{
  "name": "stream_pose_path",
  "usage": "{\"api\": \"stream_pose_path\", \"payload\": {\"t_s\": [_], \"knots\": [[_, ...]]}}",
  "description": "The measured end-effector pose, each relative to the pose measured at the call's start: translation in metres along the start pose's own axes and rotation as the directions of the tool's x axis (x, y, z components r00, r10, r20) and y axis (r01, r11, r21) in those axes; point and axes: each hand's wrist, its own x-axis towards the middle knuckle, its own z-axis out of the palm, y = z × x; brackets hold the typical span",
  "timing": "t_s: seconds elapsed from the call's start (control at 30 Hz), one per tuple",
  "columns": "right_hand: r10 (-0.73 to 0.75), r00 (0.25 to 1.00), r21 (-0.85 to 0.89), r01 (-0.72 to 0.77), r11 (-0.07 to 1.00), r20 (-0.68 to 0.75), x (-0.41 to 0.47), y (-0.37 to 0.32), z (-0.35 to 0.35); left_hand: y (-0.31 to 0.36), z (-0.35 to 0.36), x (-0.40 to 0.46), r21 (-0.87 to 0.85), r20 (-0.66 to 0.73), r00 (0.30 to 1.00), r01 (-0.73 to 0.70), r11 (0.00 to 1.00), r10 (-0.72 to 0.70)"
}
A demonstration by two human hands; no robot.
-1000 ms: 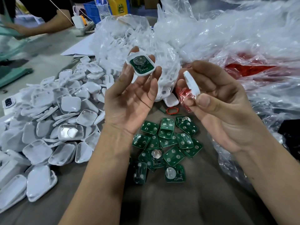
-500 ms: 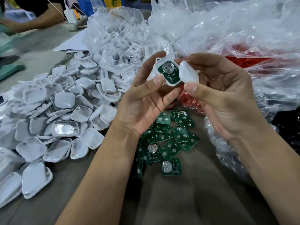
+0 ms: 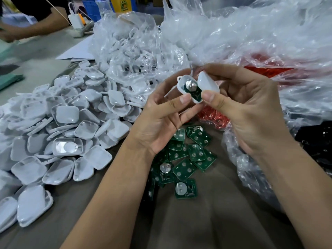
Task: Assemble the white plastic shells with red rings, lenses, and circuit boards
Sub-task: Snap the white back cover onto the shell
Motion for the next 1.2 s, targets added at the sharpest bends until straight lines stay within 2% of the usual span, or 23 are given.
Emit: {"api": "stream_pose_path", "payload": {"t_s": [0.33,0.53,0.9,1.2], "knots": [[0.031,0.999,0.039,-0.029,0.999,-0.033,0.003,0.000,-0.002,-0.003,0.004,0.000,-0.018,-0.002,1.000,-0.018,1.000,0.018],[0.024,1.000,0.030,-0.024,0.999,-0.007,0.003,-0.003,-0.003,-0.002,0.004,-0.001,-0.015,0.005,1.000,-0.023,1.000,0.023],[0.001,0.999,-0.178,0.007,0.984,0.041,0.000,-0.005,-0.003,-0.004,0.004,-0.001,0.124,0.004,1.000,-0.027,0.992,0.027],[0.124,0.989,-0.131,-0.113,0.985,0.080,-0.002,-0.014,-0.003,-0.006,0.004,-0.001,0.162,0.008,0.999,-0.037,0.986,0.036]]}}
